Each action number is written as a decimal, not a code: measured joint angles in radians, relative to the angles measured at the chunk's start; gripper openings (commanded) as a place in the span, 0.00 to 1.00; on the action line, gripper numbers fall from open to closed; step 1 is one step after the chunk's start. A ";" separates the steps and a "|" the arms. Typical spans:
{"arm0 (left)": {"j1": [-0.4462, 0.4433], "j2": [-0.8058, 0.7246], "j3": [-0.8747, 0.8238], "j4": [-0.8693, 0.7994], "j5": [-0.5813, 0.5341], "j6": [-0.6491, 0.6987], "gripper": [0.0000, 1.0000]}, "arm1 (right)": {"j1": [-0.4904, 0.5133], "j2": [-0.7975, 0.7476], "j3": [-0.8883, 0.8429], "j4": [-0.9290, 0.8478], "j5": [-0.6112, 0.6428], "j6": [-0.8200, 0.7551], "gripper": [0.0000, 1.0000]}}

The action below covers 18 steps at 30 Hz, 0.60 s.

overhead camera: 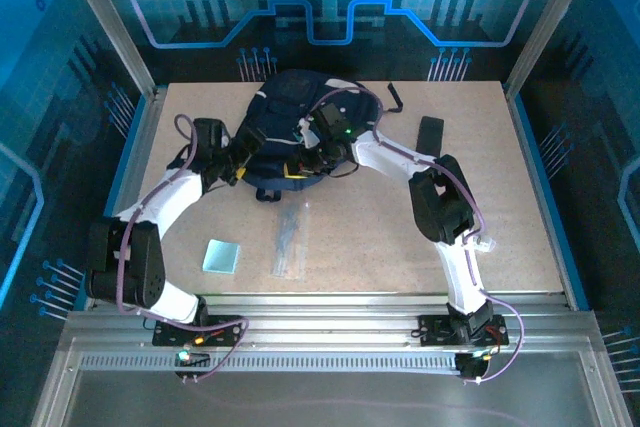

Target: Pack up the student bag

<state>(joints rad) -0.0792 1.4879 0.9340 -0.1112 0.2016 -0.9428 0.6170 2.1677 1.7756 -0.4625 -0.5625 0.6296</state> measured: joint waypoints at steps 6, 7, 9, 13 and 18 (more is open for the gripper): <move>-0.053 0.005 -0.054 0.065 -0.041 -0.084 0.93 | 0.002 0.000 0.003 0.009 0.005 0.026 0.00; -0.058 0.010 -0.056 0.074 -0.046 -0.096 0.91 | 0.003 -0.001 0.001 0.011 0.005 0.026 0.00; -0.070 0.029 -0.058 0.100 -0.054 -0.116 0.86 | 0.005 -0.005 -0.018 0.025 0.007 0.027 0.00; -0.103 0.112 -0.060 0.154 -0.058 -0.154 0.68 | 0.006 -0.031 -0.091 0.041 0.026 0.029 0.00; -0.129 0.215 -0.062 0.209 -0.045 -0.188 0.23 | 0.006 -0.053 -0.156 0.058 0.058 0.025 0.00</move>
<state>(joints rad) -0.2085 1.7031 0.8722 0.0975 0.1570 -1.1305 0.6228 2.1143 1.6199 -0.4046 -0.5041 0.6544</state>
